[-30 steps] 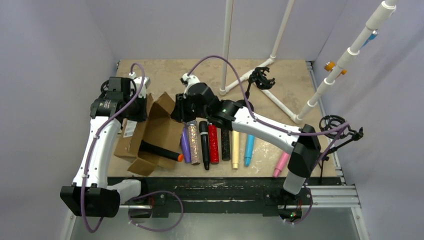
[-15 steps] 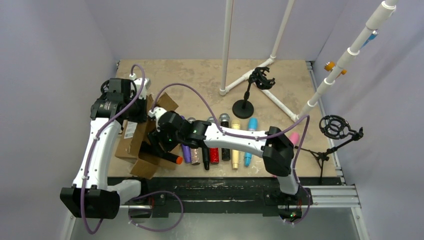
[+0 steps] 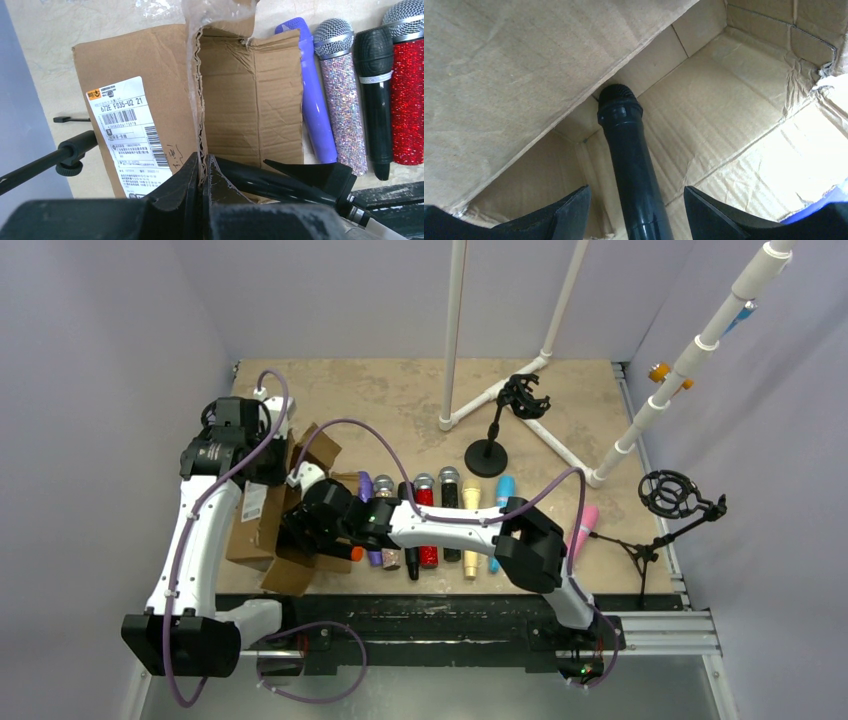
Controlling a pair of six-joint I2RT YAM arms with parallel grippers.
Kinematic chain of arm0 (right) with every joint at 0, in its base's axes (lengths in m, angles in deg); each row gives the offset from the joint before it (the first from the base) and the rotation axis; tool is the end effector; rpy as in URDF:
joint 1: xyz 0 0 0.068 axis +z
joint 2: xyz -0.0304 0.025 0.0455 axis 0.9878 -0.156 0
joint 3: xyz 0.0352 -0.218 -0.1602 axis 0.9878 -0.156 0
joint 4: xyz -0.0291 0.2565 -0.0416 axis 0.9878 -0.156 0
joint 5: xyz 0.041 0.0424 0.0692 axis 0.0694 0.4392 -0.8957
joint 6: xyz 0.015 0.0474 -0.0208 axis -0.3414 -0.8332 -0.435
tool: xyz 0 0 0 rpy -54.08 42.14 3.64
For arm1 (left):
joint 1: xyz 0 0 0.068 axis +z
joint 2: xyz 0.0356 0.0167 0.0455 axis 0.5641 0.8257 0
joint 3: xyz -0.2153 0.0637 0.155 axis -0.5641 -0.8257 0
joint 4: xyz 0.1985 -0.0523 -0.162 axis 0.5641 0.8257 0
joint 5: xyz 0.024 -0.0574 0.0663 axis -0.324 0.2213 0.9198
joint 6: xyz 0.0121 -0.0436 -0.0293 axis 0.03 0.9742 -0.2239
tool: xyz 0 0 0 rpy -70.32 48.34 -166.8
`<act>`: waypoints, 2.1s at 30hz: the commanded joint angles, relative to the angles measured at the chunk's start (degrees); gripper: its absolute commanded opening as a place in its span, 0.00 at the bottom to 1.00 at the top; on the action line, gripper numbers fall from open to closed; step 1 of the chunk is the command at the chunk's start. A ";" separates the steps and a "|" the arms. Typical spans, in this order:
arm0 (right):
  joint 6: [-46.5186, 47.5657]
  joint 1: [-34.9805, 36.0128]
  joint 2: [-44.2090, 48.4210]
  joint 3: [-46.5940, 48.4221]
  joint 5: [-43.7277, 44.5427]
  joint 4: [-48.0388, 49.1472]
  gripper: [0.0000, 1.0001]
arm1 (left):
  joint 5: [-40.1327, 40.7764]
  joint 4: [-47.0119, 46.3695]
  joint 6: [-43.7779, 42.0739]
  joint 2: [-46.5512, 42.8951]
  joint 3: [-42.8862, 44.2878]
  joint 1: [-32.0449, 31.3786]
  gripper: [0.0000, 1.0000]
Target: Attach the microphones to the stand
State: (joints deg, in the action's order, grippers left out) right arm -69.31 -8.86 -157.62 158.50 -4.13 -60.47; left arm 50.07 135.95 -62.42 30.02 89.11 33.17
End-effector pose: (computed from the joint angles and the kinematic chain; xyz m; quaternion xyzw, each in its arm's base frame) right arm 0.1559 0.4686 0.2440 -0.3454 0.8074 0.3054 0.3682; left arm 0.2154 -0.0076 0.3491 0.0498 0.9482 -0.0372 0.3114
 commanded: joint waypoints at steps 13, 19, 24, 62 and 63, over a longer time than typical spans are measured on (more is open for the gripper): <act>-1.43 1.14 6.32 -16.95 -3.47 17.43 0.71 | -4.27 0.04 0.97 -1.90 0.81 -1.03 0.00; -1.94 1.14 7.96 -18.31 -4.67 19.98 0.72 | -4.08 0.54 0.72 -2.03 0.78 -1.03 0.00; -0.74 1.14 4.32 -13.75 -3.26 15.52 0.72 | -4.45 0.70 0.87 -2.29 0.65 -1.03 0.00; -7.39 1.44 10.56 -9.76 2.08 4.64 0.00 | -4.11 1.00 1.26 -1.97 3.42 -1.20 0.00; -8.39 1.22 11.47 -10.63 2.03 4.48 0.00 | -4.16 0.99 1.36 -1.74 3.86 -1.35 0.00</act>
State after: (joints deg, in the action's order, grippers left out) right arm -72.90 -7.11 -152.42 148.64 -3.73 -56.26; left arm 45.96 138.64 -61.80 28.81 89.32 32.25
